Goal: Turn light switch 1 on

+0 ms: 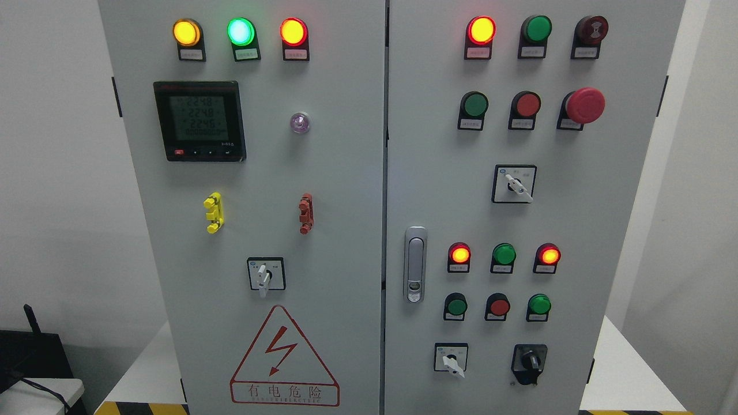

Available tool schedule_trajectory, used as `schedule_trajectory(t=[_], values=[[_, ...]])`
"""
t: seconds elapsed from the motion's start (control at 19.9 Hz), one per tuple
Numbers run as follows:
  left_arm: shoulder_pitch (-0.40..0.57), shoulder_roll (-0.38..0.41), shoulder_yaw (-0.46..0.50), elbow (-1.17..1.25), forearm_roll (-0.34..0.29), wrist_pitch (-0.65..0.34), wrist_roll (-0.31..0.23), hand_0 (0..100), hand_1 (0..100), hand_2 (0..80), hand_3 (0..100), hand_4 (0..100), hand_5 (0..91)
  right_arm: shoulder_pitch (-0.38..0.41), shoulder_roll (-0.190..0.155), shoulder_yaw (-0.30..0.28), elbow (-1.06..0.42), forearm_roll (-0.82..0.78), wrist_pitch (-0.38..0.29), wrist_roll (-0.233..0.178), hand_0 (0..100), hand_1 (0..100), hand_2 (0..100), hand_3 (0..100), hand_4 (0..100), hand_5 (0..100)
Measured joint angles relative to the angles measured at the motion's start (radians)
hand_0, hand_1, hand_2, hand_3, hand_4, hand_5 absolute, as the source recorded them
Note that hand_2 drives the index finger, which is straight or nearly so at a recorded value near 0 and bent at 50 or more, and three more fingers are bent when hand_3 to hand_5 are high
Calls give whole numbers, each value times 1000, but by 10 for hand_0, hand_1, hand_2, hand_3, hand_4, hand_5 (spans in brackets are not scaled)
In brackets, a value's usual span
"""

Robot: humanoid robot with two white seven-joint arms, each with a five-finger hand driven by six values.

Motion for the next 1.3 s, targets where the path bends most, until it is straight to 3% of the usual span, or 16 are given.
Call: schedule_trajectory(t=[0.1,0.3,0.4,0.65,0.85,1.3], values=[[-8,1,21,-78,0,0,-1,470,49,106,309,387,28,0,0,0,0,0,0,0,120,389,0,0,0,0],[-44,4,54,-229,1,0,2,475,39,147,359,450,103,0,0,0,0,0,0,0,120,389,0,0,0,0],[-70,5,67,-299,1,0,-8,469,36,166,405,515,193,0,0,0,0,0,0,0,120,389,0,0,0,0],[-126,6,82,-459,3,-5,-21,458,36,226,444,546,245,0,0,0,0,0,0,0,120,389,0,0,0,0],[-166,7,83,-570,5,-9,-26,408,67,328,478,583,338,0,0,0,0,0,0,0,120,389,0,0,0,0],[-247,8,8,-780,5,-10,-25,323,139,392,532,611,457,0,0,0,0,0,0,-4,120,389,0,0,0,0]])
